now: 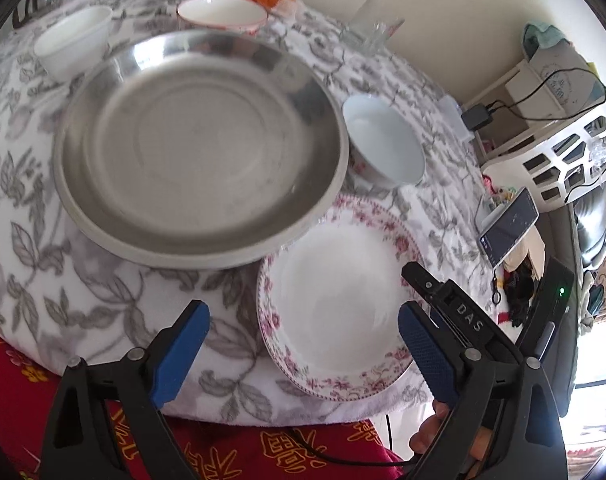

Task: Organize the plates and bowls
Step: 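Move both grippers to the pink-floral plate rim and close on it, then lift the pink-floral plate on edge with both grippers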

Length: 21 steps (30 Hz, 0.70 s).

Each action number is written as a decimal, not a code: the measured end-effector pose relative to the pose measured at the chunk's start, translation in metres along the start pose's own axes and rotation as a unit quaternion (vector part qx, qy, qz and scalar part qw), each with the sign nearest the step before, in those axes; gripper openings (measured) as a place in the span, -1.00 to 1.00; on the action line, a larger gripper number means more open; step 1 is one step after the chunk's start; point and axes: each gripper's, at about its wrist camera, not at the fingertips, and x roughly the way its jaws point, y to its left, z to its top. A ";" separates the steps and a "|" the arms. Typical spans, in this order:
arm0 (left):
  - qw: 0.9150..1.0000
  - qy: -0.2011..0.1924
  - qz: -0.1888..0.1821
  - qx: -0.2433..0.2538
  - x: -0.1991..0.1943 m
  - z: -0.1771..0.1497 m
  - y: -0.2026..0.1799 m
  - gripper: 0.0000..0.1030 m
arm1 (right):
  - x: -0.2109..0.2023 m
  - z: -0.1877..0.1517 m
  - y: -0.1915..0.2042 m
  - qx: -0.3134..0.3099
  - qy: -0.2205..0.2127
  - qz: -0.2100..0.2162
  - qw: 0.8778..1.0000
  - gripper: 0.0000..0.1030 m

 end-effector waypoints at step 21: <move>0.994 0.070 0.021 -0.082 0.060 0.001 0.035 -0.72 | 0.000 -0.004 -0.013 0.023 0.009 -0.020 0.999 -0.53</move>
